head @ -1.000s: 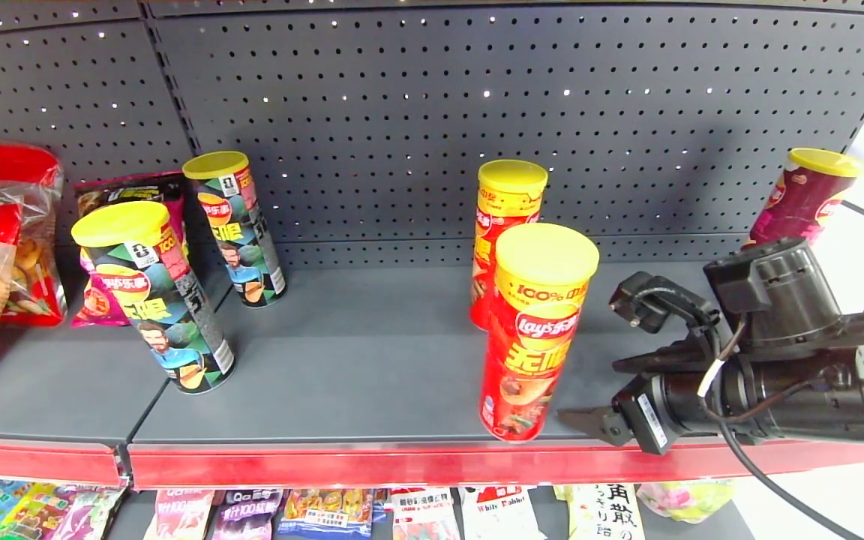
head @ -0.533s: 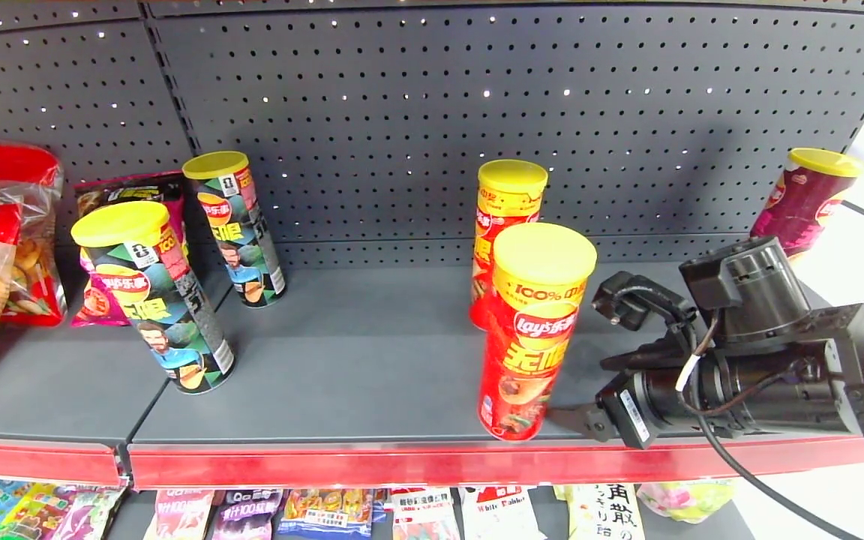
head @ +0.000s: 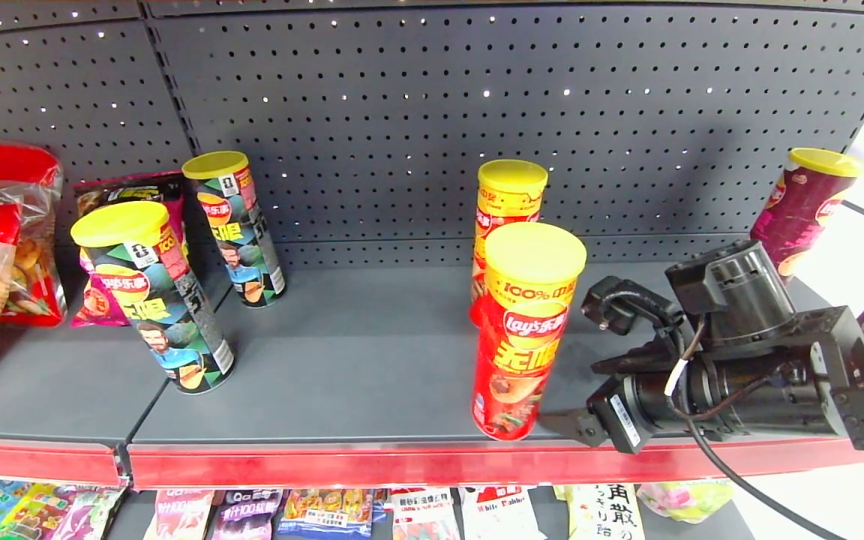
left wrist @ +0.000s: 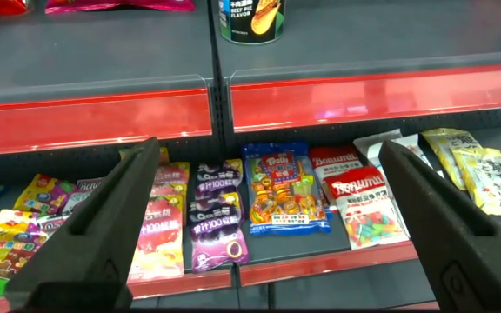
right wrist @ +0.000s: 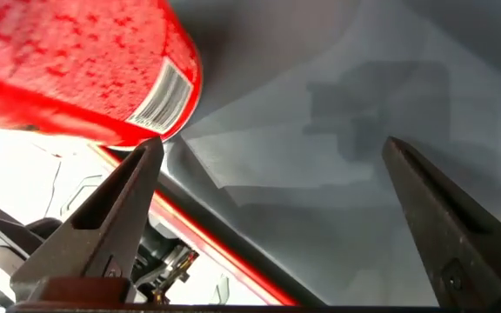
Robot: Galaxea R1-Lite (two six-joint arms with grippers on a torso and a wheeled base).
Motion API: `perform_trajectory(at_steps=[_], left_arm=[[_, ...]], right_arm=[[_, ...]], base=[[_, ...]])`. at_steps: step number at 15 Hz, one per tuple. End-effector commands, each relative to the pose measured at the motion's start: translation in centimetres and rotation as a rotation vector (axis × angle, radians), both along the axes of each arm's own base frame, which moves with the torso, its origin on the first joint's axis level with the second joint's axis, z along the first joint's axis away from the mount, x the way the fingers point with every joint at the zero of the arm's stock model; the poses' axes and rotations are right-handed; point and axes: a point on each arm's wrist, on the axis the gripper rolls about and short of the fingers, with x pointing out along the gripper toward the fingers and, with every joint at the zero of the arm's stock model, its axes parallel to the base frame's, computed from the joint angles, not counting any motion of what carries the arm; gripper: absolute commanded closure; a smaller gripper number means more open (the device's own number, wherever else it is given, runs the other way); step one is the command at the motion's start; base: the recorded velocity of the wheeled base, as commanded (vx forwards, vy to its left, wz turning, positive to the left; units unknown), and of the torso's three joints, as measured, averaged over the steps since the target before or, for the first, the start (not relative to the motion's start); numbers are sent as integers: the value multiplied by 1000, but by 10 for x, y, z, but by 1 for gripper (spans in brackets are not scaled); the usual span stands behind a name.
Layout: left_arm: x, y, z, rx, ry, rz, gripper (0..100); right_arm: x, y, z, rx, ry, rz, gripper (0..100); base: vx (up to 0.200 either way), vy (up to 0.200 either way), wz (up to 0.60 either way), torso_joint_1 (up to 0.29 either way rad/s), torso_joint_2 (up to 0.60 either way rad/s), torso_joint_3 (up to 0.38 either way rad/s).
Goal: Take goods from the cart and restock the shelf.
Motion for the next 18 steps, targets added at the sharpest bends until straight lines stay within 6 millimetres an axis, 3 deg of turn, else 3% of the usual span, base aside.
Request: perform_trajectory(at_steps=[1,18], left_arm=[[0,0,0,0,2,1,0],[0,0,0,0,2,1,0]], right_arm=[[-1,2,1,4,-5,10,0],[-4,1,7,19,-32,10,0]], base=[[0,0,0,0,0,0],[0,0,0,0,0,0]])
